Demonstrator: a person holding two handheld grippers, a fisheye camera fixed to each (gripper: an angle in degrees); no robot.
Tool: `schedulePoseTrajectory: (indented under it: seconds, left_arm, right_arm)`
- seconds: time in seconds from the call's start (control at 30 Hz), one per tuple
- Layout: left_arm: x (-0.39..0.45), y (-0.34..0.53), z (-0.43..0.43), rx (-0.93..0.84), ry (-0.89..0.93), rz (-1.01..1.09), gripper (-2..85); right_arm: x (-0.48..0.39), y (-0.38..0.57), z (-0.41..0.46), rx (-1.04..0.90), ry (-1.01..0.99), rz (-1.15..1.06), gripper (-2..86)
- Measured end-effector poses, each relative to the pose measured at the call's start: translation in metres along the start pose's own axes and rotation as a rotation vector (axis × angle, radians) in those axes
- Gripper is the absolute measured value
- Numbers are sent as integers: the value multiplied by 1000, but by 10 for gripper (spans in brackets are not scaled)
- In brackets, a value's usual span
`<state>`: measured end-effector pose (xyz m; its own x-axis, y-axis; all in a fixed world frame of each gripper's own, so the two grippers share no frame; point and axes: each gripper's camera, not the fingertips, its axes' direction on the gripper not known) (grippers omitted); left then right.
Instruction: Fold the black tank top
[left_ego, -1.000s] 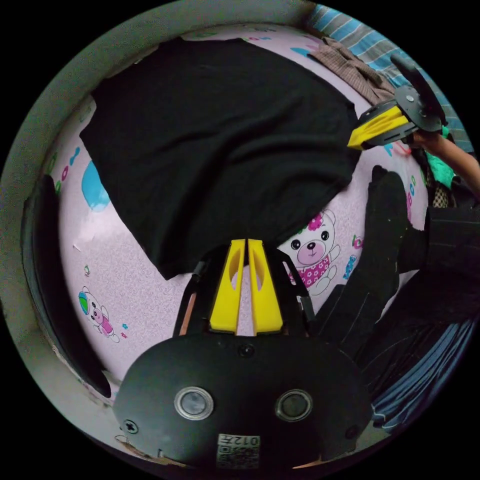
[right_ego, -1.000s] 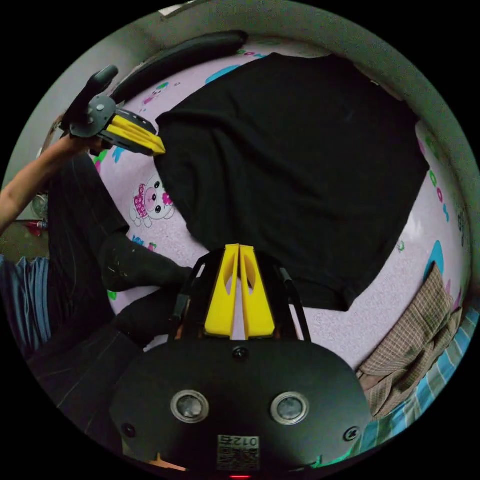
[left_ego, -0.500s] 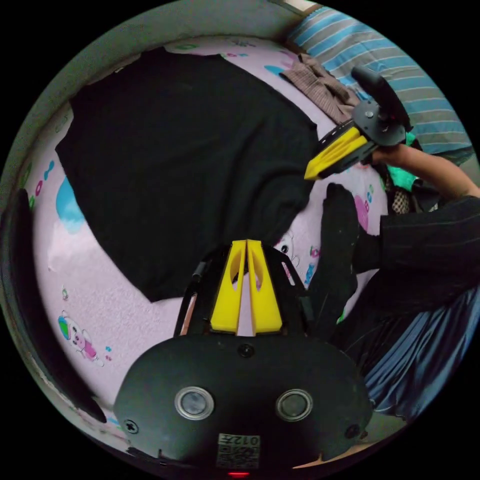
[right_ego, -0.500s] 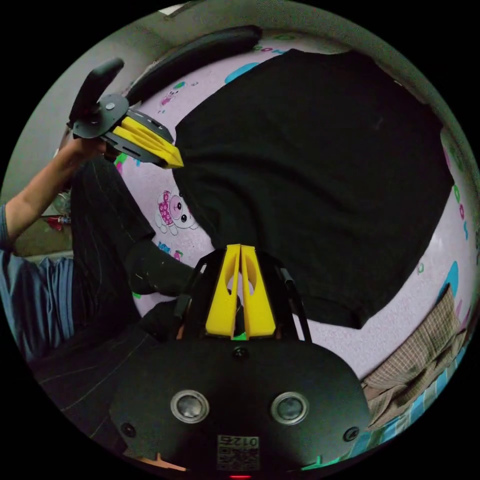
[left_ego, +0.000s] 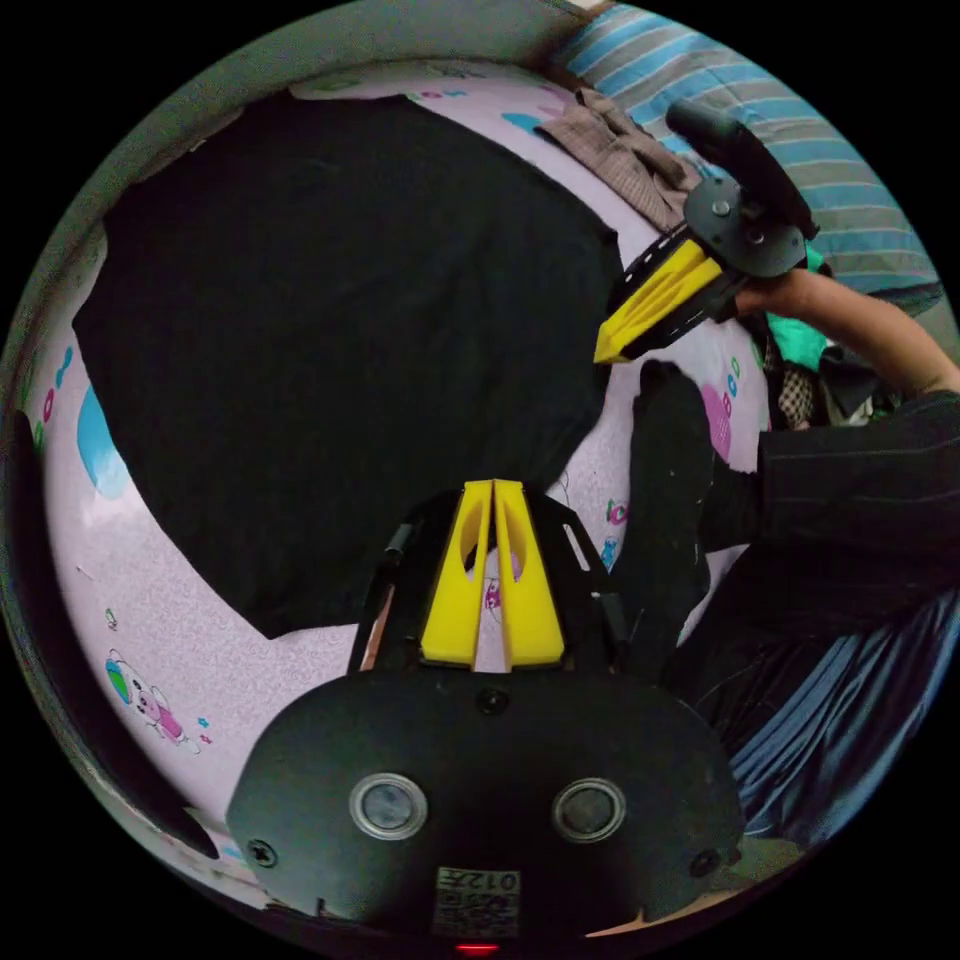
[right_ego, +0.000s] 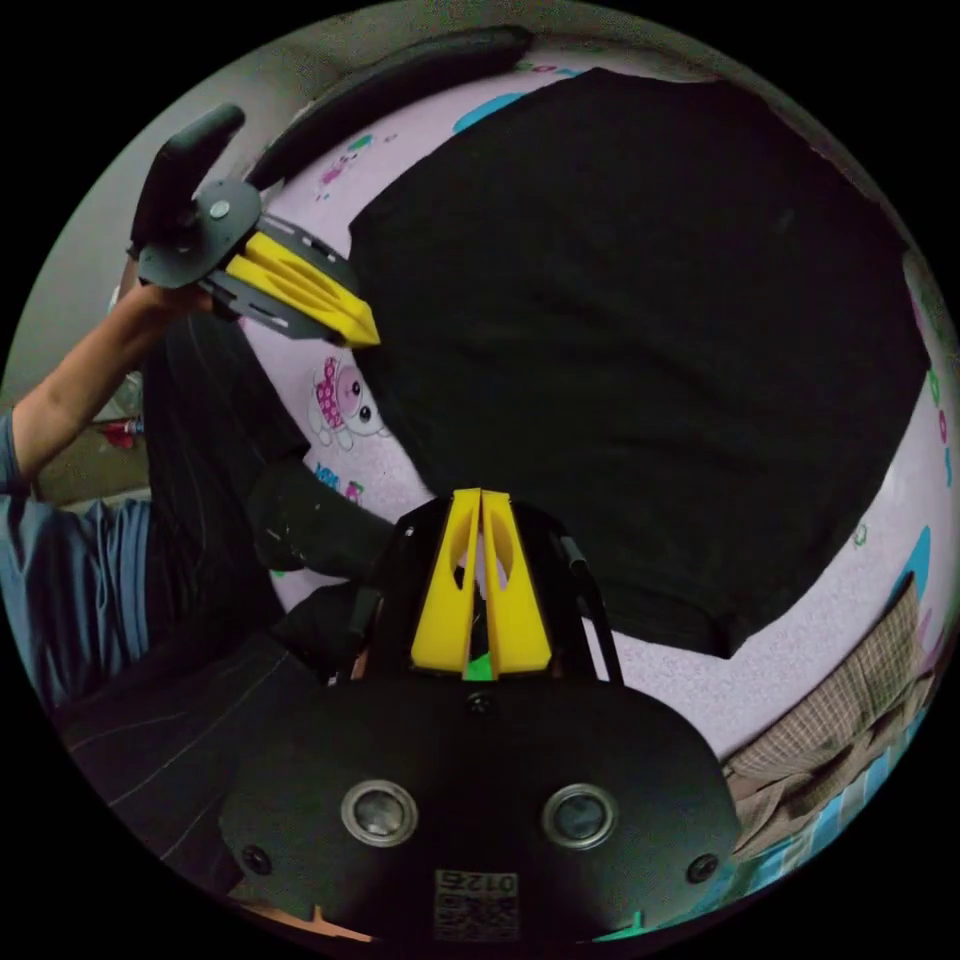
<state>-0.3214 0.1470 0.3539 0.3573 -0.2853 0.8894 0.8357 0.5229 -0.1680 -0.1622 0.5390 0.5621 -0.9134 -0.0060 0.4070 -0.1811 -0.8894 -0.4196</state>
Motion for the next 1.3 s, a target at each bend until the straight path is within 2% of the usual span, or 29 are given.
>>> schedulePoseTrajectory:
  seconds: [0.13,0.33,0.4,0.53,0.63,0.73,1.03,1.3]
  left_arm:
    - [6,-14,14,-49,-34,0,8]
    - [18,-5,19,-114,13,28,8]
    - [20,-1,8,-81,-30,35,8]
    - [-10,0,-21,3,-121,-137,8]
    - [-25,2,-25,-16,-164,-222,8]
    - [-19,3,-14,-100,-220,-224,8]
    - [28,18,-2,-44,-309,-283,6]
    - [42,31,7,12,-228,-332,7]
  right_arm:
    - [9,1,-4,-15,64,27,-9]
    - [12,3,-16,-87,7,28,-9]
    - [16,1,-29,-49,38,36,-9]
    - [41,-2,-59,48,111,158,-9]
    - [54,-5,-62,-5,126,204,-9]
    - [58,-7,-64,-46,112,228,-9]
    - [50,-19,-76,-127,169,299,-8]
    - [61,-12,-89,-102,97,369,-7]
